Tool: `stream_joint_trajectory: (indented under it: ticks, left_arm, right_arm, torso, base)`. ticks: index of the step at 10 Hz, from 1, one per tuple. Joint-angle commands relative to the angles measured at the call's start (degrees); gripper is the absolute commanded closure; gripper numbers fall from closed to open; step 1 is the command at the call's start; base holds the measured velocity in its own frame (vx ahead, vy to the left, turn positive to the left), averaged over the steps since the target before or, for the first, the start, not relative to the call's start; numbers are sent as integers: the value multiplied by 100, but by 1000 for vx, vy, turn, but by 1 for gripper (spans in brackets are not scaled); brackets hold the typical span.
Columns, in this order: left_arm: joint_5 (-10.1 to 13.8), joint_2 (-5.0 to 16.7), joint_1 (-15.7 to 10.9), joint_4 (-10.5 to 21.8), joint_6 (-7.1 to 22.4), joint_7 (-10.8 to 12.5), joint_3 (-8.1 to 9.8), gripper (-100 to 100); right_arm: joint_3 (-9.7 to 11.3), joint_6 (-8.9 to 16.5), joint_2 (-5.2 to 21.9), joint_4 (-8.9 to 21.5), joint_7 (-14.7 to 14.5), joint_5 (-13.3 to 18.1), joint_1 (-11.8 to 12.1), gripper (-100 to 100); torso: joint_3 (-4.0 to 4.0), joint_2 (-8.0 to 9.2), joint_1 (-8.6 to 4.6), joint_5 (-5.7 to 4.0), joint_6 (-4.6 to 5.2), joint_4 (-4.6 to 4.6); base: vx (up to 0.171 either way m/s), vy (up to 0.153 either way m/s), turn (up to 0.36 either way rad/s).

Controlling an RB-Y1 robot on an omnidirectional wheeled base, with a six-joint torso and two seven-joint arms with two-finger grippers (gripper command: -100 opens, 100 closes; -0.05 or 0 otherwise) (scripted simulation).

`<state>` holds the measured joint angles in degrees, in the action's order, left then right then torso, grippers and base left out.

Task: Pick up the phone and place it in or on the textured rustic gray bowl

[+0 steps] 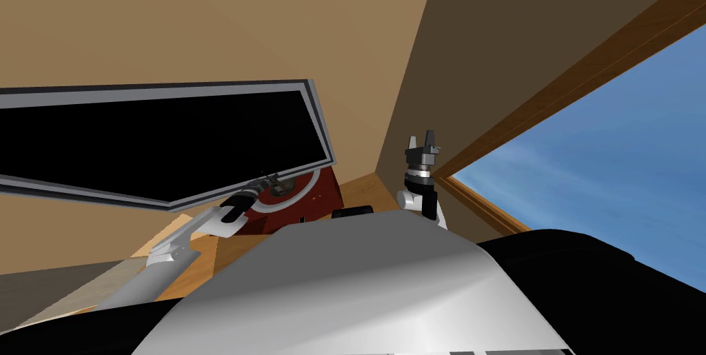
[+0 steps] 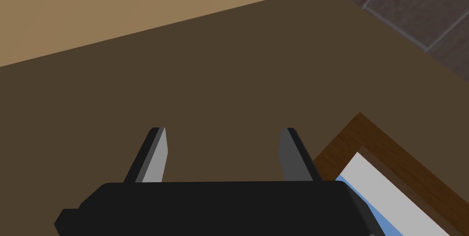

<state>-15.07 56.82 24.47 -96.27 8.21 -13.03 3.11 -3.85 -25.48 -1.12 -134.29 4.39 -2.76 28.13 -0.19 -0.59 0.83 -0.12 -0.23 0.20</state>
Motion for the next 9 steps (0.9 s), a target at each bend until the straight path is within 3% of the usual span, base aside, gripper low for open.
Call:
stream_joint_trajectory:
  ticks: [1,2,3,4,9]
  left_arm:
    - [102,203,120,-210,104,87,38,-100]
    - [162,324,182,-326,163,136,55,-100]
    - [112,229,133,-251,126,91,34,-100]
    - [119,241,142,-270,142,102,39,0]
    - [118,240,141,-268,141,101,38,0]
  right_arm:
    - [0,0,0,0,0,0,0,0]
    - [0,0,0,0,0,0,0,0]
    - [0,0,0,0,0,0,0,0]
    - [0,0,0,0,0,0,0,0]
    - [0,0,0,0,0,0,0,0]
  torso:
    - [0,0,0,0,0,0]
    - [0,-1,1,0,0,0]
    - [-1,-1,1,0,0,0]
    - [0,0,6,2,1,0]
    - [1,1,12,4,0,0]
  base:
    - [6,-25,26]
    - [9,-23,26]
    - [4,-10,7]
    - [0,0,0]
    - [0,0,0]
